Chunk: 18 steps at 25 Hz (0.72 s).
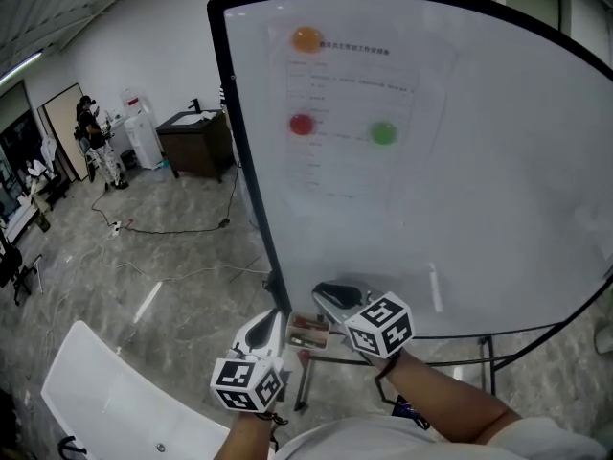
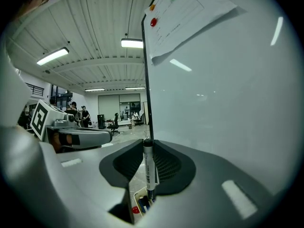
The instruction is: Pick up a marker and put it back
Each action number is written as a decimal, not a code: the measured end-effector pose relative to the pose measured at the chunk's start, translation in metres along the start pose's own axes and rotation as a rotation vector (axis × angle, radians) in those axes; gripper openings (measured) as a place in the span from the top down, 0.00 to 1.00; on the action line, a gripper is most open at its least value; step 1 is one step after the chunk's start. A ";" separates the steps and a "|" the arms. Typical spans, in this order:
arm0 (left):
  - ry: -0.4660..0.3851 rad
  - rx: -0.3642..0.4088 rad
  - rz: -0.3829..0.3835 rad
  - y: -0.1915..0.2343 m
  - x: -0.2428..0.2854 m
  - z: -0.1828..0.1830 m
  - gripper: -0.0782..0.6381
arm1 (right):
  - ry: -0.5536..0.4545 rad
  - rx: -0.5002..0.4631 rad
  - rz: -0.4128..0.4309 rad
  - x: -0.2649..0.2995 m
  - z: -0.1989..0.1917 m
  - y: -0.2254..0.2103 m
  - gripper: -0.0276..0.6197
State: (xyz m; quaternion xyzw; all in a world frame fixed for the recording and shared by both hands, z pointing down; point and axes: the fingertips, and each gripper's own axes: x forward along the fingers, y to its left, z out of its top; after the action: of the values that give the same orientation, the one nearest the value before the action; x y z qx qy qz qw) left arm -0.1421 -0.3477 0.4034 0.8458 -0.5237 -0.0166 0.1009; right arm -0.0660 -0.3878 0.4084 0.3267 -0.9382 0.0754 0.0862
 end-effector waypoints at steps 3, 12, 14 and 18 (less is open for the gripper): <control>0.002 -0.012 0.012 0.006 -0.002 -0.004 0.89 | 0.019 -0.004 0.013 0.007 -0.007 0.003 0.85; 0.012 -0.044 0.053 0.022 -0.012 -0.019 0.89 | 0.153 -0.088 0.043 0.044 -0.048 0.003 0.85; 0.014 -0.057 0.065 0.027 -0.014 -0.025 0.89 | 0.203 -0.112 0.050 0.055 -0.065 0.000 0.85; 0.014 -0.088 0.081 0.038 -0.018 -0.035 0.89 | 0.315 -0.197 0.066 0.078 -0.099 0.000 0.85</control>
State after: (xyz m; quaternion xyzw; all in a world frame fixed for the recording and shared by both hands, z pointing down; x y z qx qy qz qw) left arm -0.1788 -0.3425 0.4438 0.8186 -0.5556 -0.0297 0.1424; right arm -0.1152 -0.4145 0.5214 0.2701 -0.9261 0.0362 0.2611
